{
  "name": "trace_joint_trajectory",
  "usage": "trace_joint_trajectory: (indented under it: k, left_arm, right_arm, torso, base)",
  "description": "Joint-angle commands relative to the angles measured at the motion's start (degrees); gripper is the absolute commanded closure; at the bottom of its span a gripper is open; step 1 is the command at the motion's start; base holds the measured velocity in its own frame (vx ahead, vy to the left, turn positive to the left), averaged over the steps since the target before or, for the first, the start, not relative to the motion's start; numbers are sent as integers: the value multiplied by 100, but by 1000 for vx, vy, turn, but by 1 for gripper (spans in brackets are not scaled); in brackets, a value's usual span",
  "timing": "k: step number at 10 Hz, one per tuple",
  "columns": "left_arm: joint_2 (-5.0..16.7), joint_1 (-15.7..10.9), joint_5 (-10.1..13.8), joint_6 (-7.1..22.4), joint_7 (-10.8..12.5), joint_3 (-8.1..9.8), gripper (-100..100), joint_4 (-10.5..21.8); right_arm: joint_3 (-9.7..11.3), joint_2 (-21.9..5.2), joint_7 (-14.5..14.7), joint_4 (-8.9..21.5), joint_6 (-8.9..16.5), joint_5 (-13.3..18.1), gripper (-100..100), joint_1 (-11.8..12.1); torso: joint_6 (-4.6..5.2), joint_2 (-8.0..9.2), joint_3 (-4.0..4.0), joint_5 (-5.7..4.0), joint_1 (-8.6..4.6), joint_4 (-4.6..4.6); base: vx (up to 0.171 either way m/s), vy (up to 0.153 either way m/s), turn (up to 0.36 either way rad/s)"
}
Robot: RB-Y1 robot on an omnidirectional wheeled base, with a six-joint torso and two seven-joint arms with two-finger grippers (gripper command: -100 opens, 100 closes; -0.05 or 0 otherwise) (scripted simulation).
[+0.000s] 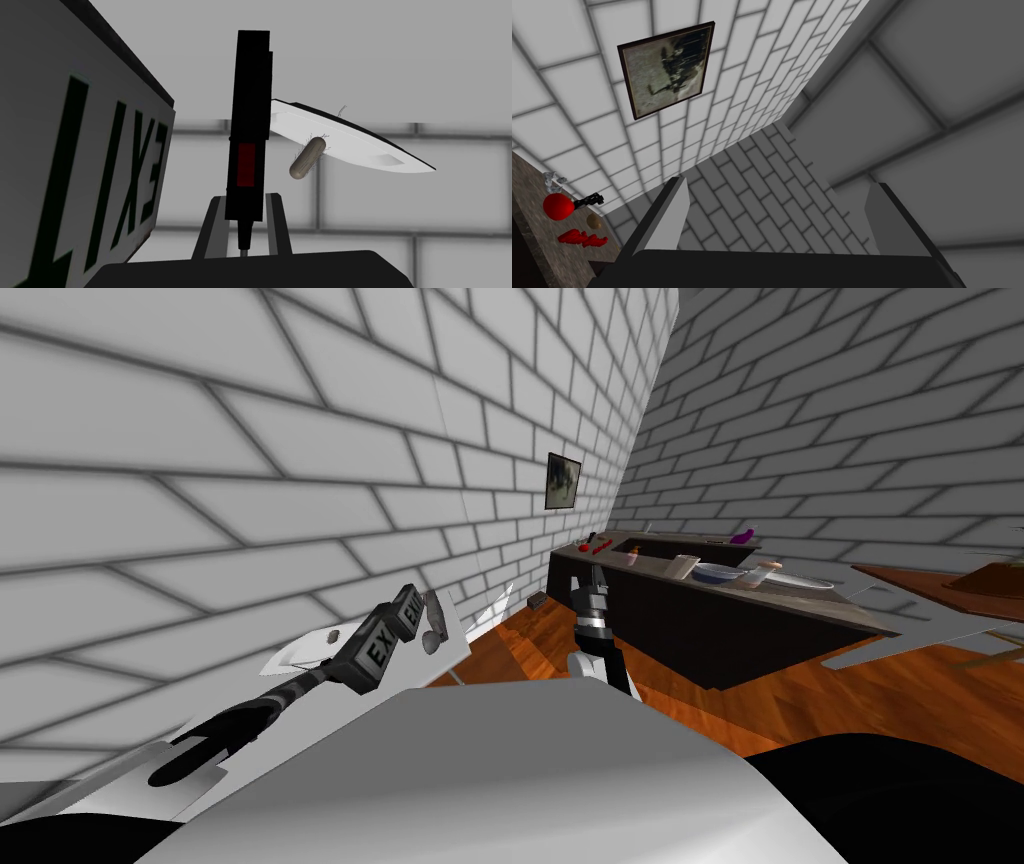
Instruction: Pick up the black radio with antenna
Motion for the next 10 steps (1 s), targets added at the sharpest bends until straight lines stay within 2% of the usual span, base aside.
trace_joint_trajectory:
  k: [1,2,3,4,5,6,7,8,9,10]
  left_arm:
    - [-16,63,-6,4,-4,32,100,-164]
    - [-171,358,-76,183,-131,324,100,-429]
    - [-171,516,-76,183,-131,434,100,-610]
    - [-171,598,-76,183,-131,434,100,-821]
    - [-325,835,-146,362,-258,698,100,-1005]
    - [-325,981,-146,362,-258,836,100,-1180]
    - [-325,1130,-146,362,-258,836,100,-1337]
    - [-325,1133,-146,362,-258,836,100,-1504]
    - [-479,1413,-217,540,-385,1124,100,-1704]
    - [-479,1574,-217,540,-385,1237,100,-1887]
  right_arm:
    - [0,0,0,0,0,0,0,0]
    - [0,0,0,0,0,0,0,0]
    - [-1,0,0,0,0,0,0,1]
    - [-1,0,0,0,0,0,0,1]
    - [0,0,0,0,0,0,0,0]
    - [-1,0,0,0,0,0,0,1]
    - [0,0,0,0,0,0,0,1]
    - [0,0,0,0,0,0,0,0]
    - [0,0,0,0,0,0,0,0]
    - [-1,0,0,0,0,0,0,1]
  torso:
    - [0,0,0,0,0,0]
    - [-2,9,6,-2,-5,2]
    - [-18,2,3,-6,8,2]
    - [-10,-8,-3,-3,14,0]
    - [4,-9,-4,-1,8,0]
    - [-11,-16,-8,-4,13,-2]
    - [-6,-16,-9,-5,11,-3]
    - [-3,-6,-4,-3,5,-2]
    - [4,3,2,-4,-2,1]
    - [-14,-7,-2,-10,4,0]
  base:
    - [-7,-10,-12]
    - [54,30,132]
    - [92,43,107]
    - [54,23,5]
    - [90,38,77]
    - [89,31,88]
    - [45,16,11]
    - [9,8,-2]
    - [75,25,114]
    - [93,33,92]
